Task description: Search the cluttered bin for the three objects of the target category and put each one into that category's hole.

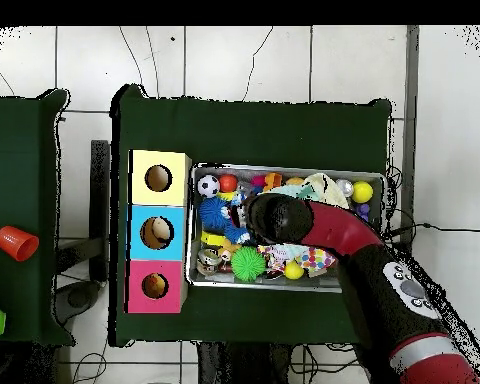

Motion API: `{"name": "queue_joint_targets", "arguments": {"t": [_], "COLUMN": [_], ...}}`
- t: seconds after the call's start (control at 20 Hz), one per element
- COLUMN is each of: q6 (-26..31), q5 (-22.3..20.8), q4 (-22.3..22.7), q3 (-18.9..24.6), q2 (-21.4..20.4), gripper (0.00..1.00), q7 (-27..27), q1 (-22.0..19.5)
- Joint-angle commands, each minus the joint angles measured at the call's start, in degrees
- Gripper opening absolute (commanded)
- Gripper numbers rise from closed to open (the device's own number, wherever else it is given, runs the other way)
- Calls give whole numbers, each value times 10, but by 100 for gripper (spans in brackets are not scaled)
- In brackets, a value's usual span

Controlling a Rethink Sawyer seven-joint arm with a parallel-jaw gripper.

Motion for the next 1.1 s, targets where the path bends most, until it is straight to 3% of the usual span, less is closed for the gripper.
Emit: {"name": "queue_joint_targets", "arguments": {"t": [0.05,0.25,0.65,0.8,0.95,1.1], "q6": [-58,-79,-103,-97,-76,-34], "q5": [22,23,33,40,53,70], "q4": [24,10,14,22,39,14], "q3": [-22,-25,-23,-25,-47,-85], "q2": [72,99,114,105,62,44], "gripper": [100,100,100,100,100,100], "q7": [131,128,140,144,168,185], "q1": [2,7,22,27,51,89]}}
